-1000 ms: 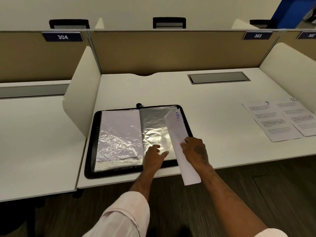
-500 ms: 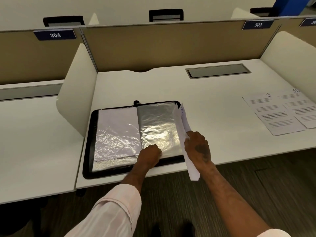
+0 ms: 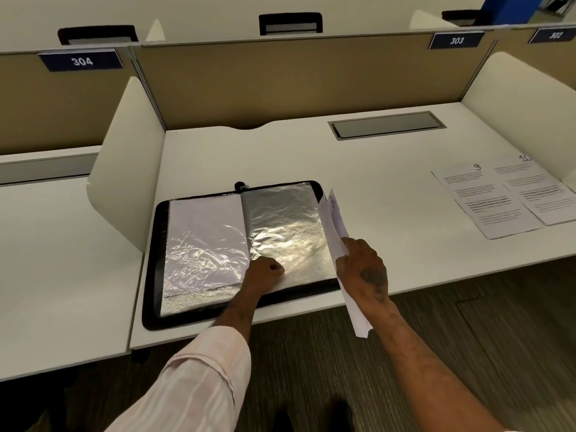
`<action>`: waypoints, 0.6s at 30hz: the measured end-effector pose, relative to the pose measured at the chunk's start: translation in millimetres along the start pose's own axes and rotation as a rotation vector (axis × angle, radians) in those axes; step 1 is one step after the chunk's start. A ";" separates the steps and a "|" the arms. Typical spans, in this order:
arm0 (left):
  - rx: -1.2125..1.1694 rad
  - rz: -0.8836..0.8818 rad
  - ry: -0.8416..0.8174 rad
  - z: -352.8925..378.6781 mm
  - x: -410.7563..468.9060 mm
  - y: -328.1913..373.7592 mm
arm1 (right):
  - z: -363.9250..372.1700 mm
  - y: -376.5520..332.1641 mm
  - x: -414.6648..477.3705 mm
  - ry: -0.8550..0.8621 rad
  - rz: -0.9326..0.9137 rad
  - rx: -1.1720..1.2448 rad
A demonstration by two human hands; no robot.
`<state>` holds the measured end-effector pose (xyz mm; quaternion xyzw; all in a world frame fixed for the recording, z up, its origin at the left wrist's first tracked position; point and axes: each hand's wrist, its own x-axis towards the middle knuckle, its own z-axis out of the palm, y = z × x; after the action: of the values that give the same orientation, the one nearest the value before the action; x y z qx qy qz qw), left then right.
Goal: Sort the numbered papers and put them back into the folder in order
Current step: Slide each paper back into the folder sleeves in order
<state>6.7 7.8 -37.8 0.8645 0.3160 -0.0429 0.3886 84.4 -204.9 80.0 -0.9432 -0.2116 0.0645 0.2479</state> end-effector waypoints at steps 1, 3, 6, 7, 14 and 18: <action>0.013 0.024 -0.016 1.2 -1.4 -0.7 | 0.6 0.8 -2.3 0.005 -0.017 0.007; 0.060 0.064 -0.046 3.0 -6.4 2.1 | 2.0 -0.6 -8.7 0.004 -0.069 0.026; 0.096 0.056 -0.021 4.6 -9.5 7.6 | 7.0 -7.4 -24.0 0.025 -0.228 0.038; 0.093 0.055 -0.006 4.6 -10.2 9.2 | 10.6 -9.2 -30.4 0.034 -0.303 0.018; 0.039 -0.025 0.045 -0.7 -12.4 10.4 | 34.9 -5.9 -71.6 -0.042 -0.505 -0.122; 0.064 -0.019 0.018 -6.1 -15.1 10.7 | 37.6 5.2 -84.1 -0.096 -0.482 -0.234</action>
<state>-0.2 -1.0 -21.8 0.8738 0.3261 -0.0491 0.3574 1.9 -228.8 46.2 -0.8838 -0.4475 0.0231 0.1349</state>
